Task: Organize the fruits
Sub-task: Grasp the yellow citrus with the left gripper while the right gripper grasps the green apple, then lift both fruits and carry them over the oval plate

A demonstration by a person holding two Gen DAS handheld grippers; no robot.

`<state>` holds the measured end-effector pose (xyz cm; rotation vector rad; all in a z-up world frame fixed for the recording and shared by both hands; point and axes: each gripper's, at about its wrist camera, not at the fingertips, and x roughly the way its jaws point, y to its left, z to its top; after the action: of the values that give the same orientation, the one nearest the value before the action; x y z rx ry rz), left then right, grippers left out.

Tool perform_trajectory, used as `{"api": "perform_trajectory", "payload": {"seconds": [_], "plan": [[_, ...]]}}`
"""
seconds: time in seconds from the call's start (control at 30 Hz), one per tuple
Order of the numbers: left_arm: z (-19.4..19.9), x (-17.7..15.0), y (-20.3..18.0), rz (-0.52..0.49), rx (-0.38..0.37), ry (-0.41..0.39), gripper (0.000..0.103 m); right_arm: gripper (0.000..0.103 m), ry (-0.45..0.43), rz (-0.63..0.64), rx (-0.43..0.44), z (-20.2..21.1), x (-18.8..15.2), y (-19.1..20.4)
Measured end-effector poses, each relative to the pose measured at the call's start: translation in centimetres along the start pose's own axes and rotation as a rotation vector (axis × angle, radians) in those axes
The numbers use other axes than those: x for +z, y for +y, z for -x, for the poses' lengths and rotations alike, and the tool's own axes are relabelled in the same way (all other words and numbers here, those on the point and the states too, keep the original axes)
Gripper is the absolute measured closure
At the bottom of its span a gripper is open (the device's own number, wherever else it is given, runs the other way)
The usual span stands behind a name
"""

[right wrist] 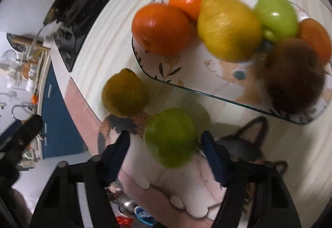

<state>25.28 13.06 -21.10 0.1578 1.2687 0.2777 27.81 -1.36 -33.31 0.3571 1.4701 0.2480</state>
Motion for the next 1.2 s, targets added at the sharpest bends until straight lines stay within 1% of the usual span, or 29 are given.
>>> {"api": "perform_trajectory", "payload": {"seconds": [0.03, 0.13, 0.27, 0.33, 0.47, 0.6, 0.7, 0.77, 0.8, 0.83, 0.9, 0.97, 1.0, 1.03, 1.07, 1.2], "plan": [[-0.3, 0.3, -0.2, -0.003, -0.001, 0.004, 0.000, 0.044, -0.003, 0.007, -0.008, -0.3, 0.0, 0.1], [-1.2, 0.9, -0.8, -0.009, -0.025, 0.018, 0.000, 0.044, 0.002, 0.012, -0.031, -0.2, -0.4, -0.1], [-2.4, 1.7, -2.2, -0.030, -0.066, 0.036, 0.000, 0.044, 0.002, 0.011, -0.062, 1.2, -1.7, -1.2], [-3.0, 2.1, -3.0, -0.040, -0.100, 0.052, 0.000, 0.044, -0.001, 0.004, -0.074, 1.9, -2.2, -1.8], [-4.7, 2.9, -5.3, -0.057, -0.205, 0.100, 0.000, 0.044, -0.006, -0.021, -0.093, 3.0, -3.0, -3.6], [-6.3, 3.5, -7.1, -0.074, -0.259, 0.139, 0.000, 0.044, -0.002, -0.044, -0.101, 3.2, -3.6, -4.7], [-7.5, 4.0, -8.3, -0.094, -0.314, 0.163, 0.001, 0.044, 0.003, -0.056, -0.105, 3.0, -4.0, -5.0], [-8.1, 4.1, -9.1, -0.109, -0.337, 0.171, 0.008, 0.044, 0.008, -0.059, -0.111, 2.8, -4.2, -5.2], [-8.3, 4.1, -9.3, -0.116, -0.344, 0.174, 0.019, 0.044, 0.009, -0.061, -0.112, 2.8, -4.2, -5.5], [-8.6, 4.0, -9.7, -0.128, -0.352, 0.184, 0.025, 0.044, 0.010, -0.063, -0.114, 2.8, -4.2, -5.8], [-8.7, 3.9, -10.1, -0.150, -0.338, 0.171, 0.027, 0.044, 0.012, -0.064, -0.117, 2.7, -4.3, -5.8], [-8.6, 3.7, -9.9, -0.152, -0.340, 0.147, 0.034, 0.044, 0.014, -0.067, -0.117, 2.6, -4.3, -5.8], [-8.5, 3.7, -9.7, -0.149, -0.332, 0.134, 0.049, 0.044, 0.014, -0.068, -0.115, 2.5, -4.4, -5.9], [-8.4, 3.8, -9.5, -0.147, -0.337, 0.131, 0.054, 0.044, 0.016, -0.068, -0.113, 2.3, -4.2, -5.5], [-8.5, 3.8, -9.2, -0.139, -0.332, 0.149, 0.054, 0.044, 0.018, -0.068, -0.109, 2.2, -4.2, -5.4], [-8.2, 3.0, -8.0, -0.106, -0.373, 0.164, 0.054, 0.044, 0.020, -0.068, -0.096, 1.7, -4.1, -4.6]]}}
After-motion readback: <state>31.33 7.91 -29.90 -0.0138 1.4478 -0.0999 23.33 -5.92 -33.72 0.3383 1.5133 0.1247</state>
